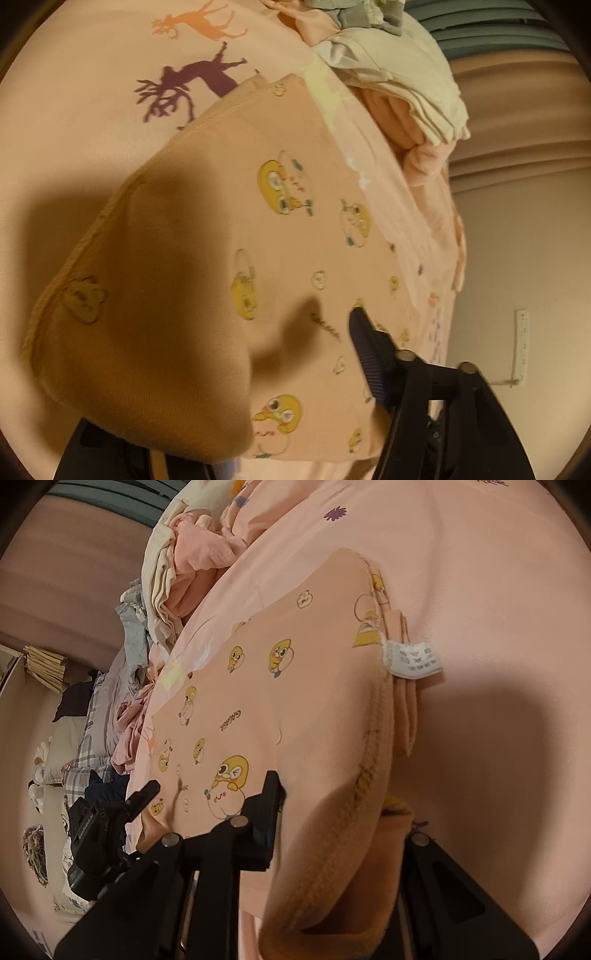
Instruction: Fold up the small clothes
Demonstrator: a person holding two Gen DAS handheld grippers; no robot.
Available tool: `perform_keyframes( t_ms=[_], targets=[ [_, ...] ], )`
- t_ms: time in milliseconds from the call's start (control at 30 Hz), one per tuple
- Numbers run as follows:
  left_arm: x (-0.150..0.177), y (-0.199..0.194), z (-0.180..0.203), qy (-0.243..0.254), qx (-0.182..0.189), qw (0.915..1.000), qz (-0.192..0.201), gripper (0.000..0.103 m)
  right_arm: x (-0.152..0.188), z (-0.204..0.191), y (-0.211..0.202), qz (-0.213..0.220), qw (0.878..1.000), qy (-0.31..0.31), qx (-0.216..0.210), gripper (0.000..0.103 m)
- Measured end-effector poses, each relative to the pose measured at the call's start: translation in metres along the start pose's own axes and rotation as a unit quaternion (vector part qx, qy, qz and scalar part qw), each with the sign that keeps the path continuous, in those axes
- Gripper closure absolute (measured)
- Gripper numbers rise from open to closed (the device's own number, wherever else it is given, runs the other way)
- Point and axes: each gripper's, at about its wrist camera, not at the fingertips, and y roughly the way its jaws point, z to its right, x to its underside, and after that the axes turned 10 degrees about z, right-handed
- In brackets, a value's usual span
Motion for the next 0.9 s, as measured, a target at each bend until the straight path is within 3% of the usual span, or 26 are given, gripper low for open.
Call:
perform_keyframes(
  t_ms=[33,67,167,267,400,600,733,833,900],
  targets=[
    [0.001,-0.001,-0.002,0.0,-0.023,0.9997,0.003,0.072,0.0,0.001,0.0,0.0,1.0,0.002,-0.001,0.085],
    [0.002,-0.002,-0.005,0.0,-0.039,0.9992,0.006,0.081,0.0,0.001,0.001,0.0,1.0,0.004,-0.002,0.085],
    [0.004,-0.002,-0.01,0.009,-0.033,0.9993,0.011,0.089,0.001,0.003,0.001,0.002,1.0,0.01,-0.001,0.086],
    [0.007,-0.003,-0.004,0.019,-0.051,0.9983,0.021,0.092,0.002,-0.002,0.002,0.008,1.0,-0.008,0.009,0.092],
    [0.018,-0.017,0.013,0.071,-0.07,0.992,0.078,0.096,0.003,-0.007,-0.003,0.017,1.0,-0.023,-0.011,0.094],
    [0.036,-0.041,0.013,0.068,-0.017,0.9953,0.067,0.097,0.0,0.004,-0.037,0.028,0.996,0.004,-0.079,0.095],
    [0.073,-0.07,0.014,0.1,-0.012,0.9925,0.069,0.097,0.011,0.011,-0.059,0.018,0.994,-0.003,-0.104,0.095],
    [0.108,-0.102,0.007,0.136,-0.024,0.9861,0.093,0.099,0.029,0.017,-0.074,0.003,0.996,-0.026,-0.085,0.095],
    [0.118,-0.109,-0.003,0.134,-0.027,0.9858,0.096,0.099,0.043,0.019,-0.076,-0.007,0.997,-0.041,-0.06,0.095]
  ],
)
